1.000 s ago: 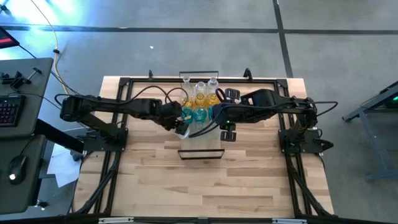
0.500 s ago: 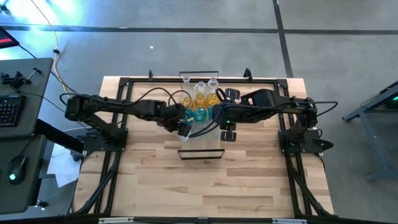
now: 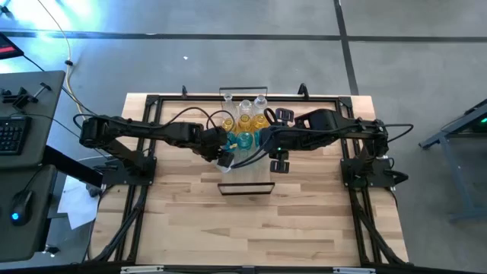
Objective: Sort vases onto shelf
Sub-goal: Put the transparent flower vase on the shelf aligned with the other transparent flower vase
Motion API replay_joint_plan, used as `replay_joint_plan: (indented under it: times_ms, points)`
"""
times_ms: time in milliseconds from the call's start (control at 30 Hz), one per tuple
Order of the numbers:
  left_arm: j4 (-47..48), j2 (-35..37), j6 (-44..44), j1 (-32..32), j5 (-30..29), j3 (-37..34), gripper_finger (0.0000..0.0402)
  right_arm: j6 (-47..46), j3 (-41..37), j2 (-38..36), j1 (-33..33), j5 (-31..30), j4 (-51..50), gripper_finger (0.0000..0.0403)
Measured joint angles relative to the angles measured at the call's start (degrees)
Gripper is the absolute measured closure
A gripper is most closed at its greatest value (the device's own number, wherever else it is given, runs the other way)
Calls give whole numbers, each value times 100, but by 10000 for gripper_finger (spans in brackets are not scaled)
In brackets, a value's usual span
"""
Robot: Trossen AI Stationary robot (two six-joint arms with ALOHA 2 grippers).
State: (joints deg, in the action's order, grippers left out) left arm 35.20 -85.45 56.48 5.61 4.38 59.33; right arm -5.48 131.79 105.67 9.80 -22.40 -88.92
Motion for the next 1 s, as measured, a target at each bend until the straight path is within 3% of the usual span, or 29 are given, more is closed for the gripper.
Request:
replay_joint_plan:
  times_ms: [1000]
  points:
    - [52,-154,-61,-50,-130,9,192,-278,0,0,151,121,-111,233]
